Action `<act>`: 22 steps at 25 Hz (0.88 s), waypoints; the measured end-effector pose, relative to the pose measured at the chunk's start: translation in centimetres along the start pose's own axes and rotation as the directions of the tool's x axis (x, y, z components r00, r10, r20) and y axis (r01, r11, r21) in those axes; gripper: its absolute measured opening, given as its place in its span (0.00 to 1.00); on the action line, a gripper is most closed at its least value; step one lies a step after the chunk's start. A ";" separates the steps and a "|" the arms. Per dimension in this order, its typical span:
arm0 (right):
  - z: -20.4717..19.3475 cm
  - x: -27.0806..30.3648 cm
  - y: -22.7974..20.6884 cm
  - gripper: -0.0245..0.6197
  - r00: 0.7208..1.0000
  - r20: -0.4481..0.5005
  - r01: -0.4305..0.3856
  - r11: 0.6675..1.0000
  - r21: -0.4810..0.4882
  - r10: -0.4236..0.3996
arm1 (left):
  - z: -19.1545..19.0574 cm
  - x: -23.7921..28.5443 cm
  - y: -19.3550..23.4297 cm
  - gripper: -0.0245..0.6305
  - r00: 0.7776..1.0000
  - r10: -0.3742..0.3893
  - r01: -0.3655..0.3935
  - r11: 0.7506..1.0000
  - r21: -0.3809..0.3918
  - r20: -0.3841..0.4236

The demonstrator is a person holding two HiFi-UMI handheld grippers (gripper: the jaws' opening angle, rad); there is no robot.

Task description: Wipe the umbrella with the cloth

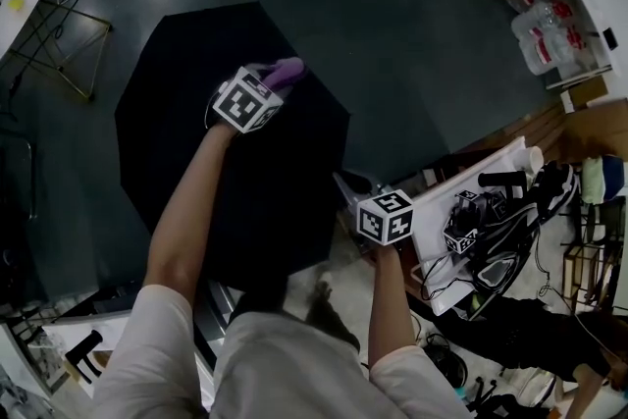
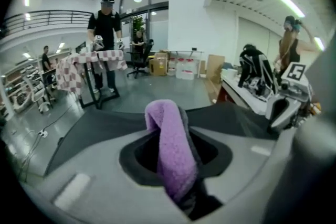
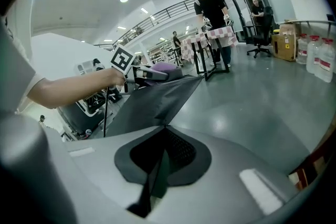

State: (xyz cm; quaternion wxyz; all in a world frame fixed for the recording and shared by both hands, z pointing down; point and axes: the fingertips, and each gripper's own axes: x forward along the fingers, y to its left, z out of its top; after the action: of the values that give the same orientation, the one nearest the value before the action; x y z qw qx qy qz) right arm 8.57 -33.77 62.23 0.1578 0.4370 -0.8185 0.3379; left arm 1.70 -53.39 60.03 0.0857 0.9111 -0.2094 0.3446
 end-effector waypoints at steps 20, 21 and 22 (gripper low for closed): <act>-1.5 -2.6 0.4 0.05 1.000 -0.010 -0.013 0.999 -0.051 0.013 | -2.1 -18.9 -0.6 0.22 0.829 0.468 -0.447 0.884 -0.139 0.305; -1.4 -2.7 0.4 0.05 1.000 -0.008 -0.014 0.998 -0.054 0.013 | -3.8 -20.7 -0.5 0.22 0.799 0.523 -0.488 0.852 -0.188 0.297; -1.3 -2.8 0.5 0.05 1.000 -0.006 -0.015 0.998 -0.058 0.015 | -5.8 -22.4 -0.6 0.22 0.770 0.573 -0.523 0.819 -0.237 0.281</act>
State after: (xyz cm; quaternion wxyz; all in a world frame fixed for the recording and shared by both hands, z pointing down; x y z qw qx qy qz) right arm 9.75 -30.94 61.44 0.1698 0.4252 -0.8308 0.3164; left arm -16.61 -43.86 49.47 0.0097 0.8465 -0.5024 0.1756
